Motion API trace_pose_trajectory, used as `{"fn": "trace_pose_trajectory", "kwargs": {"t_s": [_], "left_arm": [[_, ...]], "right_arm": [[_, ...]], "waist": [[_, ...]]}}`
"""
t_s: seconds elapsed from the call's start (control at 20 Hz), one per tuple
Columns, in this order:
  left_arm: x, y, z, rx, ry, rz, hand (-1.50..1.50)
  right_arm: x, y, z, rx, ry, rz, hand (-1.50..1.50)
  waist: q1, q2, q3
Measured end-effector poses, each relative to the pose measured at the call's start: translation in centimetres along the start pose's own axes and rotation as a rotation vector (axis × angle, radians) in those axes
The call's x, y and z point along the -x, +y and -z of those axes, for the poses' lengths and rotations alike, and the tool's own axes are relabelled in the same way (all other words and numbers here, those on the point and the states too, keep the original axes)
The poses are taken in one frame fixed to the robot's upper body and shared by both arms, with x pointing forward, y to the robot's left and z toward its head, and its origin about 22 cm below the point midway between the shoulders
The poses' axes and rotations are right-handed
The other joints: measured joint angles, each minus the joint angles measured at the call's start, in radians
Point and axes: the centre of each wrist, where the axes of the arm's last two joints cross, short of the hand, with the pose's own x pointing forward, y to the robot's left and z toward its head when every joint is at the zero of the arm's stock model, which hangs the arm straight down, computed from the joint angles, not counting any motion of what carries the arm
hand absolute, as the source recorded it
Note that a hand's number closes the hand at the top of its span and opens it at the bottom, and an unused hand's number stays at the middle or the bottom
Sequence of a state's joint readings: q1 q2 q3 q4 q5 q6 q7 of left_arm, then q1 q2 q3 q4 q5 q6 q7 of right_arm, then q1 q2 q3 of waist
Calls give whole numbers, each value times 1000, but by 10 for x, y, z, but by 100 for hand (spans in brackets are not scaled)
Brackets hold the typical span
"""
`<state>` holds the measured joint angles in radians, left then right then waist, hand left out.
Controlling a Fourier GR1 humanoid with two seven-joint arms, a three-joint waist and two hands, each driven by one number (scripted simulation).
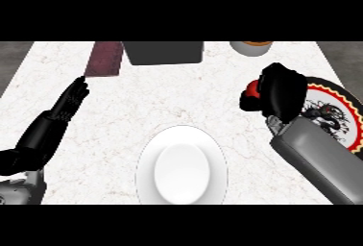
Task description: Pick the tomato from the plate and place it in the plate
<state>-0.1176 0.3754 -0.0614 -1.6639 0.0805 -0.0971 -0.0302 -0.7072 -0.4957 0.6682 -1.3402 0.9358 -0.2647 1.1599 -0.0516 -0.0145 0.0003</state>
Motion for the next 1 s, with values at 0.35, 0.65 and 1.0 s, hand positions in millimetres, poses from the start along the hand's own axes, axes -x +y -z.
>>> {"fn": "trace_pose_trajectory", "kwargs": {"t_s": [0.35, 0.65, 1.0], "left_arm": [[-3, -9, 9, 25, -18, -1, 0], [-11, -15, 14, 37, -33, -3, 0], [-9, -12, 16, 50, -40, -8, 0]], "right_arm": [[71, -3, 25, 90, 129, 13, 150], [132, 23, 39, 67, 261, -15, 150], [190, 58, 49, -82, 471, 32, -150]], "waist": [[24, 10, 0], [45, 15, 0], [58, 19, 1]]}}
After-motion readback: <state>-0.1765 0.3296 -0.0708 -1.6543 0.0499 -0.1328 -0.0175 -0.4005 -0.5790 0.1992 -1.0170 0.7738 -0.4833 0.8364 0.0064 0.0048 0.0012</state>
